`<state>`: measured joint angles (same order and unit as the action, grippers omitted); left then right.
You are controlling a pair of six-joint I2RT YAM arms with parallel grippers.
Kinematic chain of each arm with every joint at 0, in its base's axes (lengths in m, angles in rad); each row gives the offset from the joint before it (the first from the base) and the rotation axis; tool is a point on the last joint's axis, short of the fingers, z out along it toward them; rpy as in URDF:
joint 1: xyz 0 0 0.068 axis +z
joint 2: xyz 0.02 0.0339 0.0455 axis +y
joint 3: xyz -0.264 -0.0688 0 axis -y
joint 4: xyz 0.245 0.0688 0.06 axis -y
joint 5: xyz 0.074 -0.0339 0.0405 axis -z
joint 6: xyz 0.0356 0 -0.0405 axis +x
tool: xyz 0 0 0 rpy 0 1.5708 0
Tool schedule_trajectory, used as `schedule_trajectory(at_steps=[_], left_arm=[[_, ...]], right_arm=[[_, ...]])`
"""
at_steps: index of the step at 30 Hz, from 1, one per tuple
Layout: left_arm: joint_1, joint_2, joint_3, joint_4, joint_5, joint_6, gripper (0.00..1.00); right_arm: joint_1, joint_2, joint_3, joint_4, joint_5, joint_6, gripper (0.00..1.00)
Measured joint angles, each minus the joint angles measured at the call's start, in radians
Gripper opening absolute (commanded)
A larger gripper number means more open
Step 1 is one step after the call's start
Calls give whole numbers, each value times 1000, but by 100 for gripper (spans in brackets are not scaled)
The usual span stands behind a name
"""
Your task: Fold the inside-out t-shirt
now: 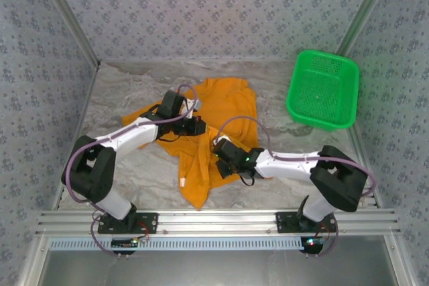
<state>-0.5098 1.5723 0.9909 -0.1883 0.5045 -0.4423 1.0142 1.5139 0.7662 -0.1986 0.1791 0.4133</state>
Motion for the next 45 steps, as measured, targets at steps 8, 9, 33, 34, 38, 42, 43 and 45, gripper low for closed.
schedule_trajectory(at_steps=[8, 9, 33, 34, 38, 42, 43, 45], left_arm=[[105, -2, 43, -41, -15, 35, 1], [115, -2, 43, -42, -16, 39, 1], [142, 35, 35, -40, 31, 90, 0], [142, 35, 35, -38, 31, 86, 0], [143, 41, 35, -23, 32, 79, 0], [143, 66, 35, -17, 34, 75, 0], [143, 72, 35, -17, 34, 75, 0], [146, 80, 35, -17, 34, 75, 0]], right_arm=[[1, -48, -18, -195, -128, 98, 0], [8, -48, -23, -232, -140, 121, 0], [-101, 66, 296, -224, -162, -5, 46], [-97, 90, 294, -209, -166, -14, 46], [-84, 153, 283, -162, -169, -32, 45], [-77, 204, 270, -125, -135, -38, 42], [-77, 218, 269, -122, -122, -42, 33], [-77, 238, 264, -114, -100, -55, 14]])
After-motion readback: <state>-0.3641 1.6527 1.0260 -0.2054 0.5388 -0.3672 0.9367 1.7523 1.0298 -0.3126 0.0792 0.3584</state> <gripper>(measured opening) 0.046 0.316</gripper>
